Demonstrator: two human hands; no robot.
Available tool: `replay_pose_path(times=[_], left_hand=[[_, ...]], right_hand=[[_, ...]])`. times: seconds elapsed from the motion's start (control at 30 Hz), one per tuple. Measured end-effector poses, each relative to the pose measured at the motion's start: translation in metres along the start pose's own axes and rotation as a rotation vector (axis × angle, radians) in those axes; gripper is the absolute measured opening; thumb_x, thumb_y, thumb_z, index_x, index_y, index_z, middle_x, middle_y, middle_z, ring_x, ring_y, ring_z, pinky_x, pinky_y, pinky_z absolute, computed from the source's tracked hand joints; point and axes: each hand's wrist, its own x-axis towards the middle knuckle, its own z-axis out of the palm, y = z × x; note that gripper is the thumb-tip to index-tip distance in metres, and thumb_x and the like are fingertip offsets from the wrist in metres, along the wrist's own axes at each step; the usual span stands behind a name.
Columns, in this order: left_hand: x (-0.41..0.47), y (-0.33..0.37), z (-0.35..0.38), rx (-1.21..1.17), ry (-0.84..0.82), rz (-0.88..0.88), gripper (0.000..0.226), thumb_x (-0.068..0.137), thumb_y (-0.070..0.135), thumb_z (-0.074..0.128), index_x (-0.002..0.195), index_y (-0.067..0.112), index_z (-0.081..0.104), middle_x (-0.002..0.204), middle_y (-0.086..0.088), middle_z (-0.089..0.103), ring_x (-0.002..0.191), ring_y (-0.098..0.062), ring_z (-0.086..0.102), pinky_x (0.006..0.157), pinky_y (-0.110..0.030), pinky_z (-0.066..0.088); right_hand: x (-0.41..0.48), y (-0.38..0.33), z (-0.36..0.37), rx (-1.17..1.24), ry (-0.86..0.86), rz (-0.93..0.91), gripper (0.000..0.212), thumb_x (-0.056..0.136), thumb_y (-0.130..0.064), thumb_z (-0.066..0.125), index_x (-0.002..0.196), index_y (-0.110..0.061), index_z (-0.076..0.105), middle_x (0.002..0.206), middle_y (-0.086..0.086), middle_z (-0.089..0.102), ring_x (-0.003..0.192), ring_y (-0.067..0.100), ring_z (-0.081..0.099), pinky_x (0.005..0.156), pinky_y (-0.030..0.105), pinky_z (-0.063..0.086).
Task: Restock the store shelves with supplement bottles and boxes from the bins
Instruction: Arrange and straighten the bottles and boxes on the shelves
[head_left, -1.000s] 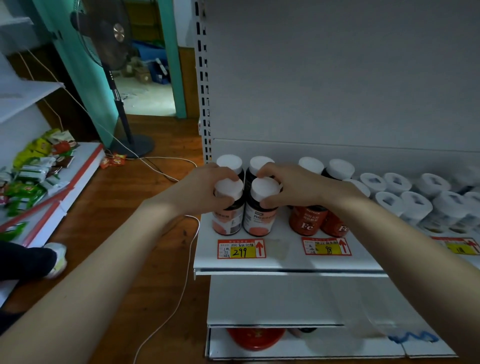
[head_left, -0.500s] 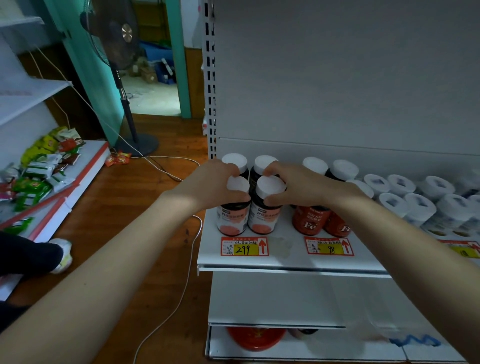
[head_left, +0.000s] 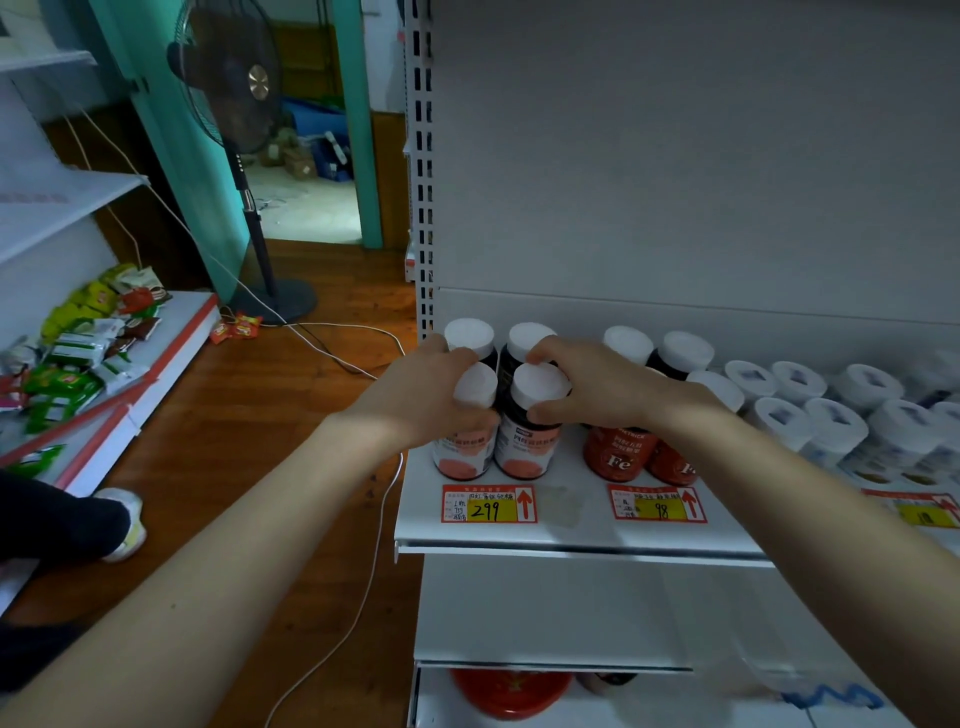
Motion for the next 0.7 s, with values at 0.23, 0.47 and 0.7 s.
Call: replay_pose_path(times=[0.23, 0.47, 0.7], left_hand=[[0.002, -0.004, 0.006, 0.036, 0.004, 0.009, 0.071, 0.080, 0.029, 0.070, 0.140, 0.019, 0.032, 0.134, -0.009, 0.038, 0.118, -0.026, 0.047, 0.093, -0.029, 0.041], [0.003, -0.006, 0.009, 0.046, 0.026, 0.020, 0.073, 0.081, 0.030, 0.069, 0.141, 0.020, 0.030, 0.133, -0.008, 0.037, 0.118, -0.025, 0.048, 0.093, -0.028, 0.042], [0.006, -0.006, -0.013, 0.001, 0.084, -0.018, 0.072, 0.082, 0.052, 0.058, 0.141, 0.020, 0.032, 0.134, -0.007, 0.037, 0.109, -0.021, 0.051, 0.084, -0.024, 0.043]], right_hand=[[-0.002, -0.001, 0.004, -0.005, -0.002, -0.008, 0.069, 0.076, -0.025, 0.072, 0.133, -0.019, 0.033, 0.126, 0.007, 0.052, 0.111, 0.022, 0.051, 0.090, 0.037, 0.046], [-0.004, 0.001, 0.007, 0.006, 0.013, -0.021, 0.068, 0.079, -0.024, 0.069, 0.134, -0.019, 0.031, 0.126, 0.007, 0.052, 0.112, 0.022, 0.050, 0.088, 0.034, 0.044], [-0.005, -0.003, -0.015, -0.009, 0.029, -0.020, 0.070, 0.081, -0.038, 0.066, 0.140, -0.021, 0.032, 0.134, 0.004, 0.048, 0.115, 0.019, 0.050, 0.086, 0.026, 0.040]])
